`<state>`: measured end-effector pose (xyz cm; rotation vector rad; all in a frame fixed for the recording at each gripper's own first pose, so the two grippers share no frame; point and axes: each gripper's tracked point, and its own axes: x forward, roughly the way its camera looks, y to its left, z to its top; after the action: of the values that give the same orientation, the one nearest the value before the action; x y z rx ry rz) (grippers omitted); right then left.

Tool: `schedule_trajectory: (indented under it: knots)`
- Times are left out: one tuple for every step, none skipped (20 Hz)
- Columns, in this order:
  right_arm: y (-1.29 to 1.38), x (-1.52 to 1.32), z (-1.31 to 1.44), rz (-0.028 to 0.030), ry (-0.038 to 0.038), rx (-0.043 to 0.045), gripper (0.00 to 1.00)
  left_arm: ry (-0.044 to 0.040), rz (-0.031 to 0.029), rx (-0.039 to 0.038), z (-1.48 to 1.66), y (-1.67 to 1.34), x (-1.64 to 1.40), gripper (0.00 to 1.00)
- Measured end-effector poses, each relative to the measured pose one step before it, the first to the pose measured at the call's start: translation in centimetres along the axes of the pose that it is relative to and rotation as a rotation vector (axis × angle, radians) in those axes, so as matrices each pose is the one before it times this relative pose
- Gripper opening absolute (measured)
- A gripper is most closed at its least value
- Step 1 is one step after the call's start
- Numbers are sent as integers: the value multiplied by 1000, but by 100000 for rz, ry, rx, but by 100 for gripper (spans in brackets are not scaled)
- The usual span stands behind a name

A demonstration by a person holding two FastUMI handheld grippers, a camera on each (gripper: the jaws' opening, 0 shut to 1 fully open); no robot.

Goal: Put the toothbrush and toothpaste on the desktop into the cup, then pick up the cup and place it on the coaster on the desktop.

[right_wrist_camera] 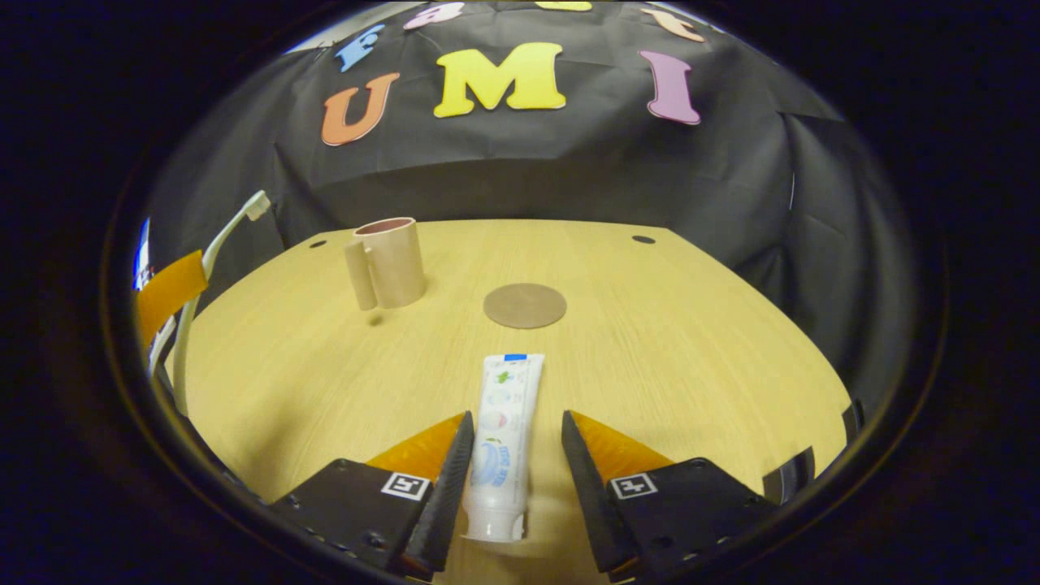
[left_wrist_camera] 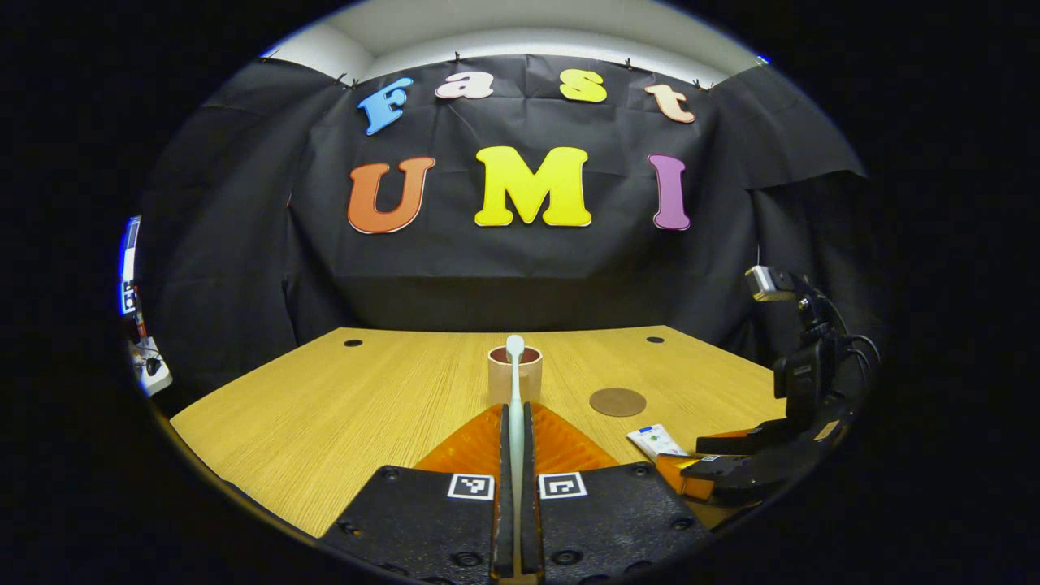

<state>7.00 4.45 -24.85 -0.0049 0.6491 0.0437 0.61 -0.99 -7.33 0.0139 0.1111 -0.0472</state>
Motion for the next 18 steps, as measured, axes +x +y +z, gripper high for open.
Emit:
schedule_trajectory:
  knots:
    - [109, 217, -335, 1215, 1366, 720, 65, -860, -449, -173, 316, -53, -159, 6]
    - [221, -15, -318, 944, 1381, -11, 63, -741, -198, 431, 186, -127, -87, 6]
    - [231, -257, -8, 1152, -586, -1353, 59, 114, 635, 514, 1, 269, -95, 6]
    - [208, 362, -87, 1443, 327, -1147, 53, 690, 72, -165, -215, 67, 67, 6]
    - [-19, -216, 106, 821, -527, -1122, 41, 931, -301, -877, -75, -345, 66, 6]
    - [-117, 178, -77, 799, -230, -214, 42, 879, 1, -636, -323, 34, 129, 6]
    - [-134, -77, 95, 655, -263, 1168, 37, 410, 298, 15, -96, 171, 57, 6]
    - [77, 1, 60, 1615, -307, 1649, 37, -321, 829, 507, 92, 315, 56, 6]
    - [121, -53, 50, 1780, -466, 1507, 33, -969, 1069, 833, 245, 342, -20, 6]
    - [204, -190, -62, 1938, -769, 1397, 30, -761, 757, 724, 237, 87, -6, 6]
    - [157, -232, 78, 1496, -1082, 749, 28, -442, 295, 377, 138, -40, -37, 6]
    - [53, -291, 302, 967, -2129, 458, 28, -143, 204, 94, 39, -12, -39, 6]
    - [70, -549, 689, 849, -3199, 378, 28, -31, 105, 1, -71, 79, -146, 6]
    - [113, -759, 808, 445, -3987, 244, 28, -202, 9, -112, 30, 215, -133, 6]
    - [58, -797, 1194, 470, -3851, 783, 28, -63, 59, -407, 228, 51, 36, 6]
    - [90, -1175, 1250, 667, -3849, 1341, 28, 25, -326, -1297, 236, -73, 13, 6]
    - [219, -1183, 1331, 1080, -4132, 1177, 28, 266, -711, -1421, 86, -75, -120, 6]
    - [414, -1343, 1878, 799, -6194, 550, 28, 94, -668, -1582, 234, -65, -91, 6]
